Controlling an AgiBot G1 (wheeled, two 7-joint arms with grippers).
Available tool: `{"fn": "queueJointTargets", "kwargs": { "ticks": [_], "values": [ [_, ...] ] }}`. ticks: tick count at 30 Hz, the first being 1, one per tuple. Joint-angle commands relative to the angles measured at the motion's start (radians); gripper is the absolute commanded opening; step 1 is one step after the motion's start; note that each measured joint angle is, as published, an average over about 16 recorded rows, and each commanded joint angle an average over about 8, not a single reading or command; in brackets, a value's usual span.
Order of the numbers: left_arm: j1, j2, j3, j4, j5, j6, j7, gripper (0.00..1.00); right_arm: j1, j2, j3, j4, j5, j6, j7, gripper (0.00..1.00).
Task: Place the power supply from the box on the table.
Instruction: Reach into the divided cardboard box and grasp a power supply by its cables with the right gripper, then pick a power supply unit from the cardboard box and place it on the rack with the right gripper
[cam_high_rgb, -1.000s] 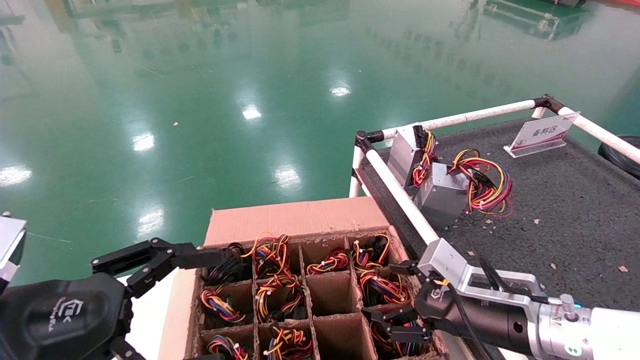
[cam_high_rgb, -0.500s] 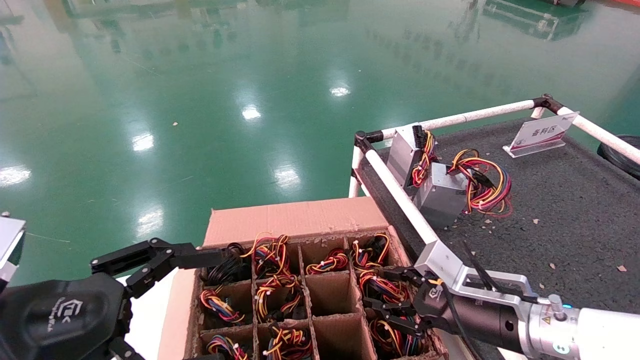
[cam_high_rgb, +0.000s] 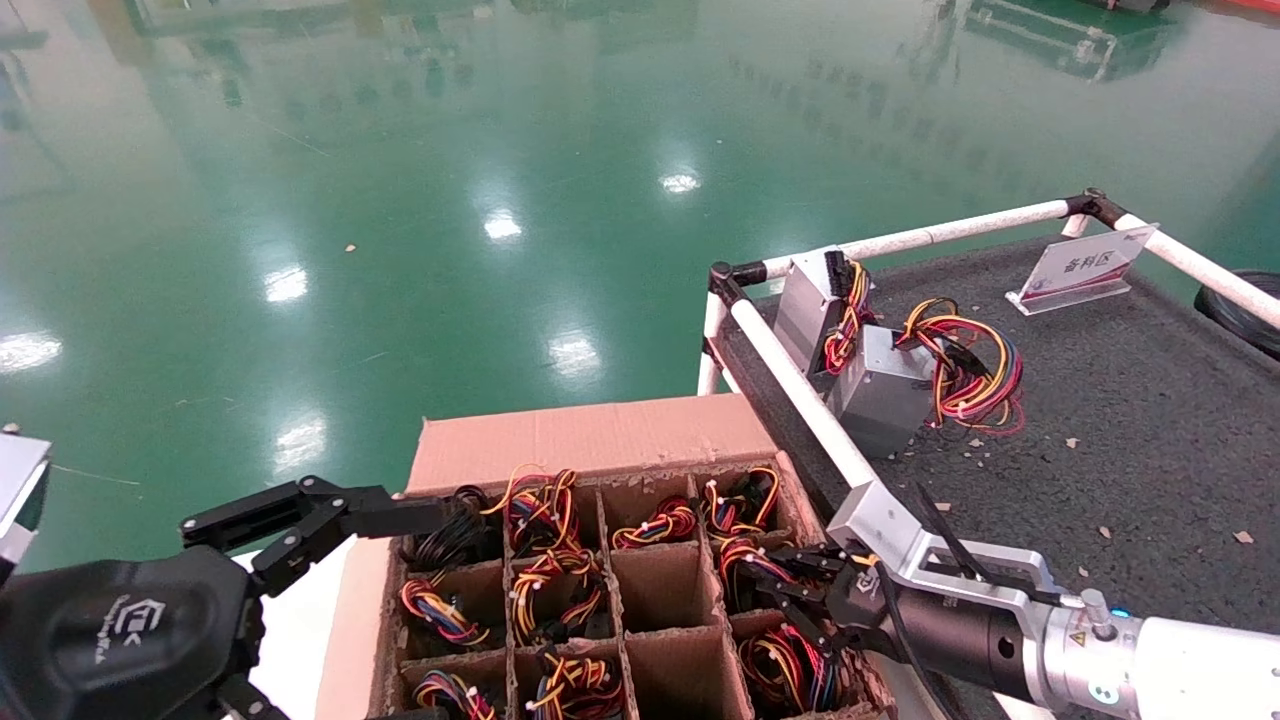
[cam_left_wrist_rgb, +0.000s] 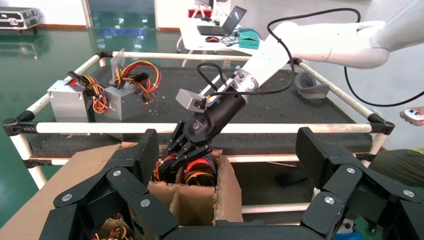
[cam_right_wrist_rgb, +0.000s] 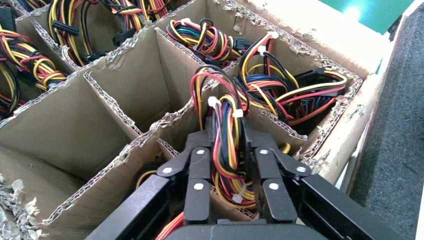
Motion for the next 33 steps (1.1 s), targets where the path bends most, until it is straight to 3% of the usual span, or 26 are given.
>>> {"fn": "queueJointTargets", "kwargs": {
  "ticks": [1, 20, 33],
  "values": [
    [0.000, 0.000, 0.000, 0.000, 0.000, 0.000, 0.000, 1.00, 0.000, -0.003, 0.000, -0.005, -0.001, 0.004, -0.002, 0.00],
    [0.000, 0.000, 0.000, 0.000, 0.000, 0.000, 0.000, 1.00, 0.020, 0.088, 0.095, 0.071, 0.167, -0.065, 0.012, 0.00],
    [0.000, 0.000, 0.000, 0.000, 0.000, 0.000, 0.000, 1.00, 0.125, 0.212, 0.227, 0.100, 0.370, -0.155, 0.076, 0.00]
  ]
}}
